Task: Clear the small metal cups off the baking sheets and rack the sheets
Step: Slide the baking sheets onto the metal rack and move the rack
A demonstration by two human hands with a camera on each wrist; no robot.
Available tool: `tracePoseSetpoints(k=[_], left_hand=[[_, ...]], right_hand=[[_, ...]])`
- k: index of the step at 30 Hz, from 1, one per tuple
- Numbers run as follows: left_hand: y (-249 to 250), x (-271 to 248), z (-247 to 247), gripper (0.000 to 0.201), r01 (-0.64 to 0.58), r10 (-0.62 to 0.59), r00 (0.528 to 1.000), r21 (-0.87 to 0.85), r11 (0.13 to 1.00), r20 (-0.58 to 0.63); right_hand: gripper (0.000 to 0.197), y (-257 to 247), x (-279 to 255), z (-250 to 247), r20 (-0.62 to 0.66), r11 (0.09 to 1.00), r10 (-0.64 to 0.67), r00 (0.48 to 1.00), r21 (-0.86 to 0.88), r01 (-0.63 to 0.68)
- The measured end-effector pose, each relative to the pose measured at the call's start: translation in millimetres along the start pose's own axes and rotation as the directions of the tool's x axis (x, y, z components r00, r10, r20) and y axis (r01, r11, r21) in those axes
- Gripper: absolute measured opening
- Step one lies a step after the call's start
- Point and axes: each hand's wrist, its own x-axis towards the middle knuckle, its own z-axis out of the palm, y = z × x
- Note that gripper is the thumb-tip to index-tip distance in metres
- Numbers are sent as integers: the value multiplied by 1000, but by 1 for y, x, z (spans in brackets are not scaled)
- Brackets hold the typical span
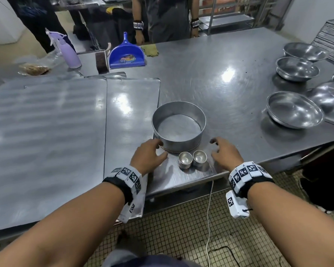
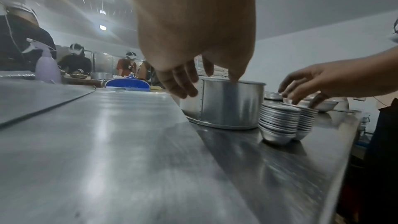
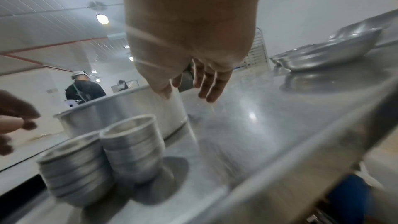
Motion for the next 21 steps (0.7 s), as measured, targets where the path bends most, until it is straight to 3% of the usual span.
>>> tracePoseSetpoints(k=[3,7,9,14,21], left_hand=[[-4,5,-15,55,26,-23,992,23,999,-127],[3,20,-20,62,66,-64,998,124,990,-24],[4,25,-16,57,46,-49,999,147,988,19],[5,24,-5,50,8,-7,1000,128,992,-12],[2,24,-17,69,-13,11,1000,99,995,28]], right_hand=[[42,-20,13,-9,-137,995,-97,986,15,100],[52,-48,23,-3,-65,973,-223,973,-73,218],[54,-50,25,2,-35,969,-218,975,-125,212],[56,-43,21,-1,-58,973,-184,981,-154,173],[50,-54,17,-13,-124,976,-141,982,-185,117]])
